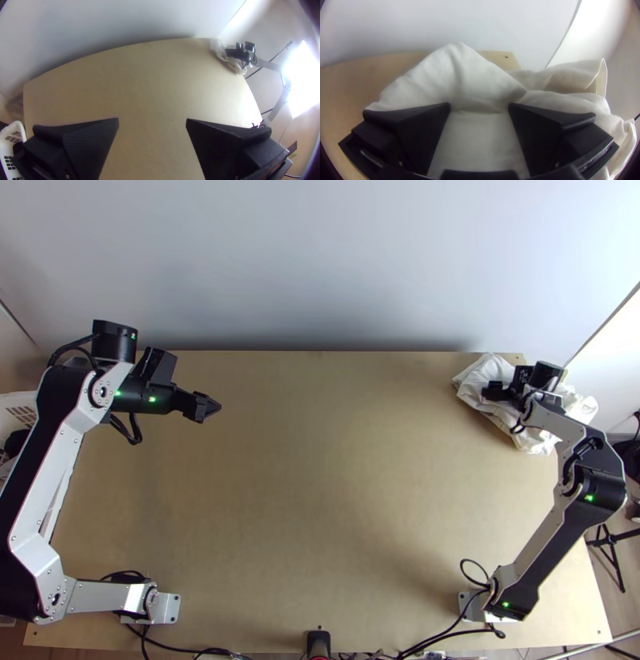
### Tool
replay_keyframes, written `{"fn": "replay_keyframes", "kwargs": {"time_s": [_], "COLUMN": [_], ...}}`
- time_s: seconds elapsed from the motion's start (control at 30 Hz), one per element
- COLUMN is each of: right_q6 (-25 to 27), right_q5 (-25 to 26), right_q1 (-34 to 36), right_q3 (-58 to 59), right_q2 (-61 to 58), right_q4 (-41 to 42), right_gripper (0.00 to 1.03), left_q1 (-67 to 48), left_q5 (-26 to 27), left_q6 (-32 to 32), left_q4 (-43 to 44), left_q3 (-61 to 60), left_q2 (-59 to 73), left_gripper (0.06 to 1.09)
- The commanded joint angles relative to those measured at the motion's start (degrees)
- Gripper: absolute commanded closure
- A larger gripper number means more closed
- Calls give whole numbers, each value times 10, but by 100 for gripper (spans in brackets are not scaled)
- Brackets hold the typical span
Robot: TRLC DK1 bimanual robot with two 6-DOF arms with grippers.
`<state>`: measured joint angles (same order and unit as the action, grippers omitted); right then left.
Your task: Fold the t-shirt
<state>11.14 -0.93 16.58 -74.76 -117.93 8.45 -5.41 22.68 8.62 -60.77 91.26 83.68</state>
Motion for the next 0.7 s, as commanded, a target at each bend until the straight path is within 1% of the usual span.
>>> {"fn": "replay_keyframes", "kwargs": {"time_s": [0.0, 0.23, 0.37, 0.43, 0.53, 0.67], "right_q6": [-30, -36, -33, -33, -38, -38], "right_q5": [-1, -10, -10, -10, -10, -10], "right_q1": [-1, 1, 28, 48, 74, 78], "right_q3": [9, 20, 60, 89, 146, 213], "right_q2": [75, 172, 191, 191, 191, 176], "right_q4": [-15, -57, -58, -51, -19, 19], "right_gripper": [15, 13, 10, 10, 10, 10], "left_q1": [1, -21, -27, -28, -27, -28], "left_q5": [2, 2, 2, 2, 1, 2], "left_q6": [-3, -21, -24, -24, -23, -23], "left_q4": [0, 10, 10, 10, 10, 9], "left_q3": [-11, -15, -16, -15, -17, -24], "left_q2": [-9, -7, -9, -11, -15, -22], "left_gripper": [10, 10, 10, 10, 10, 10]}}
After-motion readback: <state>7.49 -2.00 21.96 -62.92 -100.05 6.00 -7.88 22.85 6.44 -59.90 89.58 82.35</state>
